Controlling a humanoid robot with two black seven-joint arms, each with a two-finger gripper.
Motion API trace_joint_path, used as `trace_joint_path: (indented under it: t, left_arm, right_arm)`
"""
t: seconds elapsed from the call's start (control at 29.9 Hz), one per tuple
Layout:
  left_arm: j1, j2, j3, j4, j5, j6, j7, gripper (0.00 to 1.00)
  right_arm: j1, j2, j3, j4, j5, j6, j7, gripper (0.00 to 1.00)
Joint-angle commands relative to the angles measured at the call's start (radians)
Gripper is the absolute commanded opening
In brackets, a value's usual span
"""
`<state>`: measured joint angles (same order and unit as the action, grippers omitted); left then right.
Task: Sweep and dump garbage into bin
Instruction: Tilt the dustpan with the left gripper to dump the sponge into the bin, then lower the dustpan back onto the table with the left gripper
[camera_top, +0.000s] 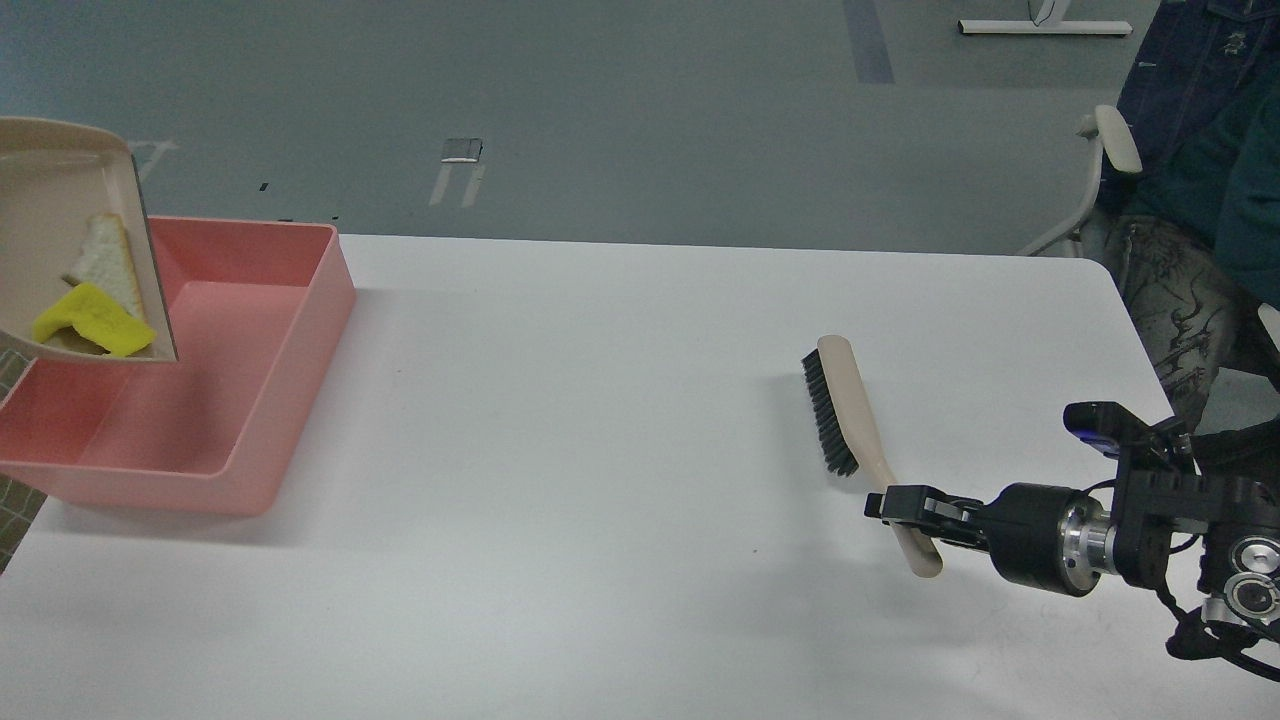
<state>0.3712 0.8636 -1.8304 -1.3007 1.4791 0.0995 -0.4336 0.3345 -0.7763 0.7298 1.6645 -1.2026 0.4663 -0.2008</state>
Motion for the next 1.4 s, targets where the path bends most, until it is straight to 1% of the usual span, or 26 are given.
trace_joint_path:
  t: [0.0,0.07,0.17,0.37,0.6,0.67,0.74,0.77,0.84,0.87,0.9,0.94,0.97,1.04,1.1,1.14,1.17,1.27,1.3,1.37]
  left_arm:
    - [0.000,0.000,-0.001,-0.044,0.076,0.012,-0.007,0.00]
    - [-0.002,0.015,-0.003,-0.064,0.090,0.019,-0.007,0.00]
    - [0.003,0.075,0.000,-0.097,0.099,0.037,-0.008,0.00]
    - [-0.002,0.126,0.002,-0.112,0.125,0.048,-0.008,0.00]
    - [-0.014,0.126,-0.007,-0.111,0.102,0.049,0.004,0.00]
    - [-0.027,0.127,-0.009,-0.123,0.057,0.040,0.007,0.00]
    - [-0.057,0.132,0.003,-0.146,-0.008,0.029,0.021,0.00]
    - [-0.078,0.133,0.005,-0.161,-0.049,0.000,0.038,0.00]
    - [-0.100,0.130,0.003,-0.178,-0.086,-0.058,0.058,0.00]
    - [-0.133,0.123,0.003,-0.198,-0.124,-0.117,0.088,0.00]
    - [-0.170,0.111,0.003,-0.225,-0.169,-0.173,0.128,0.00]
    - [-0.187,0.101,0.003,-0.238,-0.192,-0.199,0.148,0.00]
    - [-0.217,0.074,0.005,-0.253,-0.235,-0.246,0.189,0.00]
    - [-0.247,0.040,0.010,-0.267,-0.267,-0.296,0.226,0.00]
    - [-0.329,-0.049,0.063,-0.294,-0.284,-0.374,0.294,0.00]
    - [-0.351,-0.073,0.084,-0.296,-0.284,-0.388,0.312,0.00]
    - [-0.389,-0.127,0.127,-0.302,-0.284,-0.402,0.343,0.00]
    - [-0.419,-0.219,0.198,-0.304,-0.283,-0.402,0.390,0.00]
    - [-0.417,-0.254,0.224,-0.305,-0.281,-0.402,0.403,0.00]
    - [-0.416,-0.305,0.270,-0.307,-0.278,-0.397,0.412,0.00]
  right_arm:
    - [0.001,0.006,0.000,0.000,0.000,0.000,0.000,0.00]
    - [0.001,0.009,0.000,0.000,0.000,0.000,0.000,0.00]
    - [0.003,0.009,0.000,0.001,0.000,0.000,0.000,0.00]
    - [0.006,0.009,0.000,0.006,0.000,0.002,0.000,0.00]
    - [0.005,0.003,-0.001,0.014,0.000,0.002,0.000,0.00]
    - [0.003,0.003,-0.001,0.012,0.000,0.002,0.000,0.00]
    - [0.003,0.002,-0.001,0.012,0.000,0.002,0.000,0.00]
    - [0.003,0.003,-0.001,0.011,0.000,0.002,0.000,0.00]
    - [0.003,0.003,-0.001,0.009,0.000,0.002,0.000,0.00]
    - [0.003,0.002,-0.001,0.011,0.000,0.002,0.000,0.00]
    - [0.003,-0.001,-0.001,0.011,0.000,0.003,0.000,0.00]
    - [0.001,-0.003,-0.001,0.011,0.000,0.003,0.000,0.00]
    - [0.001,-0.003,-0.001,0.011,0.000,0.003,0.000,0.00]
    - [0.001,-0.005,-0.001,0.009,0.000,0.003,0.000,0.00]
    - [0.001,-0.006,-0.001,0.009,0.000,0.003,0.000,0.00]
    - [0.001,-0.008,-0.001,0.009,0.000,0.003,0.000,0.00]
    - [0.001,-0.015,-0.001,0.009,0.000,0.003,0.000,0.00]
    - [0.000,-0.029,-0.001,0.011,0.000,0.005,0.000,0.00]
    - [0.001,-0.037,-0.001,0.011,0.001,0.005,0.001,0.00]
    - [0.001,-0.049,0.000,0.009,0.000,0.006,0.006,0.00]
